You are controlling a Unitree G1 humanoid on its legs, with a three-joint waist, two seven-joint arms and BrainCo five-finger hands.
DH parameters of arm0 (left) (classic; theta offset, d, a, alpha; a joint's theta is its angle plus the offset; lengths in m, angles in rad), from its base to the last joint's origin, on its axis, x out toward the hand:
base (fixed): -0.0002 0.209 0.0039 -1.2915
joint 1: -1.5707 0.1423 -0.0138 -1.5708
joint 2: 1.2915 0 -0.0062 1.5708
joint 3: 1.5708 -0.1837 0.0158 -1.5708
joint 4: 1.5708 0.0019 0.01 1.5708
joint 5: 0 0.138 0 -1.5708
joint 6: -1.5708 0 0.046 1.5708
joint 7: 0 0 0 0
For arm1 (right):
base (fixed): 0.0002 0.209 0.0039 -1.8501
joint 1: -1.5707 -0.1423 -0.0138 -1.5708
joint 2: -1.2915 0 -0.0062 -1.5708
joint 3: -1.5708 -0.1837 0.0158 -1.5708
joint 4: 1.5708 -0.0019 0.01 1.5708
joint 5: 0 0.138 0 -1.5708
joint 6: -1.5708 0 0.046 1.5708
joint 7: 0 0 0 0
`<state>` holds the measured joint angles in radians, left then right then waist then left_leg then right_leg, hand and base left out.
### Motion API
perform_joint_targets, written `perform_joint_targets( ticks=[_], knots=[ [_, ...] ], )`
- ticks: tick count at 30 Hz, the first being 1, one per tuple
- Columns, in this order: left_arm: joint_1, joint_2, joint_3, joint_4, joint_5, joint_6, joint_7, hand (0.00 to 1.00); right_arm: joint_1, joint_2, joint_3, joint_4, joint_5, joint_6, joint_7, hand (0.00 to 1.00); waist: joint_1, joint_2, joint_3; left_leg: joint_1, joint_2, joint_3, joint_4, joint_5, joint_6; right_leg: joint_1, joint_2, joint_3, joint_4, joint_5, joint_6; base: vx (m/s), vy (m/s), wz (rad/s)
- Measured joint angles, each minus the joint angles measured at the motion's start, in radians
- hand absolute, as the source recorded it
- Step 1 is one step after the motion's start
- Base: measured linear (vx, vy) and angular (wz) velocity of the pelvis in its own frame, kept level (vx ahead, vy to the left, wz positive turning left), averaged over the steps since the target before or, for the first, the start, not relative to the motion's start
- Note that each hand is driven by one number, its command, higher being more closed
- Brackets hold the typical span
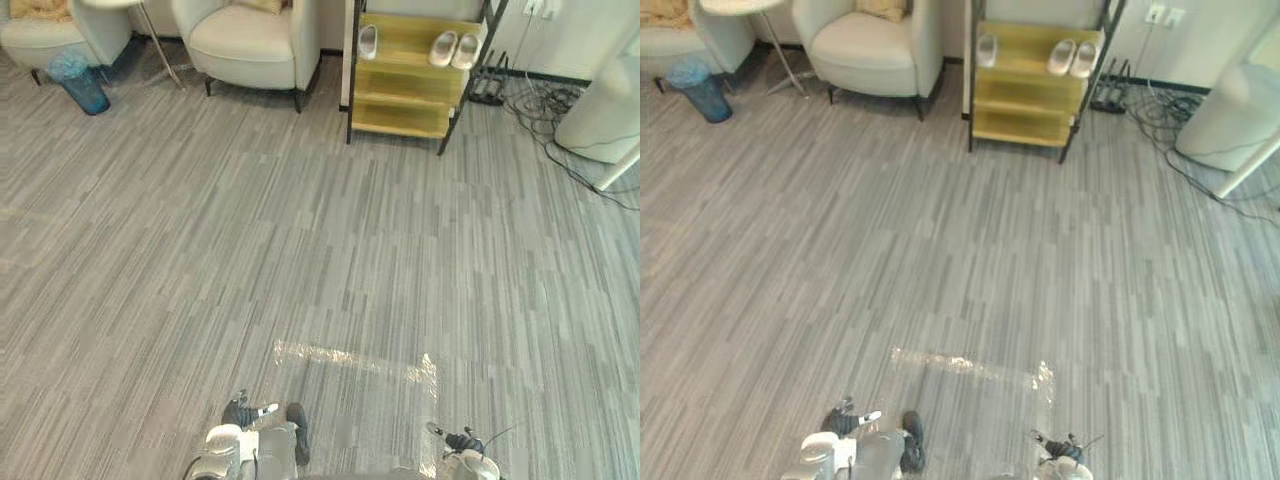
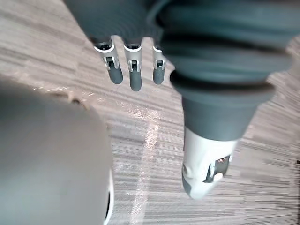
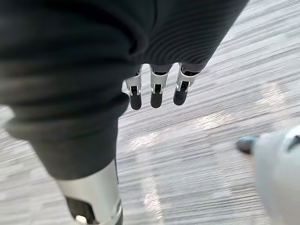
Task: Pick up cushions and gather them together orderly.
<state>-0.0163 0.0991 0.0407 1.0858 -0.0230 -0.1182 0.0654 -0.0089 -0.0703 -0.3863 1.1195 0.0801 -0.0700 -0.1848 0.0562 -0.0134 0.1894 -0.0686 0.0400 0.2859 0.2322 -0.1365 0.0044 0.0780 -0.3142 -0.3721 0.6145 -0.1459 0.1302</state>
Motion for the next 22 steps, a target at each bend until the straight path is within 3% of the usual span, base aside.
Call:
perform_joint_targets(
  ticks=[3, 5, 7, 10, 11, 16, 22],
  knots=[
    [0.000, 0.005, -0.028, 0.013, 0.000, 0.003, 0.001, 0.00, 0.011, -0.003, 0.002, 0.000, 0.000, 0.001, 0.010, 0.00, -0.014, 0.002, -0.003, 0.046, 0.004, -0.032, -0.046, 0.000, -0.001, -0.132, -0.004, 0.004, 0.089, -0.150, -0.024, 0.22, -0.068, 0.32],
    [0.001, 0.004, -0.031, 0.014, 0.000, 0.005, 0.009, 0.00, 0.019, -0.009, 0.002, -0.002, 0.001, 0.001, 0.010, 0.00, -0.021, 0.011, 0.002, 0.061, 0.020, -0.057, -0.050, 0.002, -0.004, -0.188, 0.044, 0.025, -0.032, -0.160, -0.025, 0.18, -0.135, 0.40],
    [0.006, 0.005, -0.028, 0.018, 0.001, 0.005, 0.014, 0.00, 0.043, -0.017, 0.006, 0.000, 0.001, 0.002, 0.011, 0.00, -0.026, 0.002, -0.010, 0.076, 0.001, -0.092, -0.055, -0.004, -0.036, -0.193, 0.069, 0.047, -0.218, -0.055, -0.043, 0.17, -0.182, 0.50],
    [0.028, -0.039, -0.030, 0.027, 0.001, 0.006, 0.012, 0.00, 0.051, -0.052, -0.001, 0.010, 0.001, 0.001, 0.011, 0.00, -0.027, 0.058, -0.052, 0.095, 0.043, -0.114, -0.119, 0.014, -0.070, -0.149, 0.130, 0.016, -0.304, -0.037, -0.062, 0.19, -0.162, 0.13],
    [0.031, -0.043, -0.030, 0.028, 0.001, 0.007, 0.011, 0.00, 0.052, -0.054, -0.003, 0.011, 0.001, 0.001, 0.011, 0.00, -0.028, 0.064, -0.055, 0.101, 0.051, -0.122, -0.133, 0.021, -0.080, -0.135, 0.144, 0.010, -0.330, -0.028, -0.066, 0.15, -0.145, 0.08],
    [0.025, -0.041, -0.032, 0.027, 0.019, 0.007, 0.010, 0.00, 0.069, -0.048, -0.030, 0.013, 0.003, 0.001, 0.012, 0.00, -0.032, 0.059, -0.061, 0.121, 0.063, -0.164, -0.159, 0.041, -0.090, -0.054, 0.186, -0.028, -0.454, 0.016, -0.067, 0.10, -0.064, 0.16],
    [0.025, -0.026, -0.040, 0.031, 0.023, 0.007, 0.008, 0.00, 0.077, -0.027, -0.044, 0.016, 0.005, 0.002, 0.012, 0.00, -0.031, 0.038, -0.062, 0.122, 0.032, -0.169, -0.156, 0.043, -0.087, 0.008, 0.180, -0.031, -0.579, 0.085, -0.044, 0.03, 0.053, 0.04]
  ],
)
